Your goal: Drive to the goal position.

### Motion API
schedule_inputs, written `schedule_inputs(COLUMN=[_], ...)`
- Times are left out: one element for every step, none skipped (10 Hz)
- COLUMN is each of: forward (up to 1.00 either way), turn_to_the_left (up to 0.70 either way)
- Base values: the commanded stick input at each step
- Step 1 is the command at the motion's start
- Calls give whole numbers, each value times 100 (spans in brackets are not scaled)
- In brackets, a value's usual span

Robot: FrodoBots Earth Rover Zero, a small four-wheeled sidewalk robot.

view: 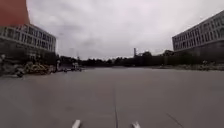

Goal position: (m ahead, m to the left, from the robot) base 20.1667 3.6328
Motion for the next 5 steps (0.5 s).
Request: schedule_inputs(forward=[70, 70, 70, 70, 70], turn_to_the_left=[0, 0, 0, 0, 0])
